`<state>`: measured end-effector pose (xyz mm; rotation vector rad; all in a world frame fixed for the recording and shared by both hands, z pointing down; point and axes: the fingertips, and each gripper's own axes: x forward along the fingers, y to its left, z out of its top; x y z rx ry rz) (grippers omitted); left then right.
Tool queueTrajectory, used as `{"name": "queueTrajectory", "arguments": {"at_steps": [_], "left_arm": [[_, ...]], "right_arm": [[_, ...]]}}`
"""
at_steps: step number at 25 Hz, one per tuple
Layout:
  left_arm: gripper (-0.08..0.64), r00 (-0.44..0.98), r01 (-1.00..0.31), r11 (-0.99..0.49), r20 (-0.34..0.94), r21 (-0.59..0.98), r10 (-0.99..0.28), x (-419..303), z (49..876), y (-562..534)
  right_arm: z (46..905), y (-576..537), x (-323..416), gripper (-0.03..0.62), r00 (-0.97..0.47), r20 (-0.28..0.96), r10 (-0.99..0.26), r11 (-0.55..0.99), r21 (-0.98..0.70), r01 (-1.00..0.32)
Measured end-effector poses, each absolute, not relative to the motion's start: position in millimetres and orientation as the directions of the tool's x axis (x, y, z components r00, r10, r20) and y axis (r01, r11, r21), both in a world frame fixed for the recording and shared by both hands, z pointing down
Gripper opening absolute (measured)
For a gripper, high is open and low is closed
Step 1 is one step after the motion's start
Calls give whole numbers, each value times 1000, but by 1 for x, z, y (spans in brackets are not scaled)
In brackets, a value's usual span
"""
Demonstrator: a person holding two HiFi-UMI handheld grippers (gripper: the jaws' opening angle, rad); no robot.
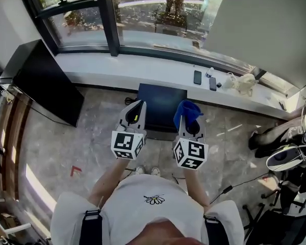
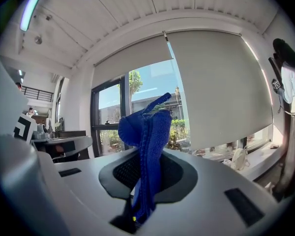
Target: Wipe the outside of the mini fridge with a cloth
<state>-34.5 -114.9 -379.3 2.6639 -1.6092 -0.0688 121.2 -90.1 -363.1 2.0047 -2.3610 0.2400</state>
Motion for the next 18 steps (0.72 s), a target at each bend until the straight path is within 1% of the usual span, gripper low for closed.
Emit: {"name": "queueTrajectory", "arguments": {"at_steps": [9,18], "left_arm": [[5,473,-878,-473,-17,68,-881,-58,-367,-119],[5,501,-865,-502,-46,6,-864,-23,-394,-88]], "right_arm": [[-361,-93,84,75,-203,123,-971,197,-62,-979],[-367,-53,112,75,-209,127,-970,200,-81,-976]]}}
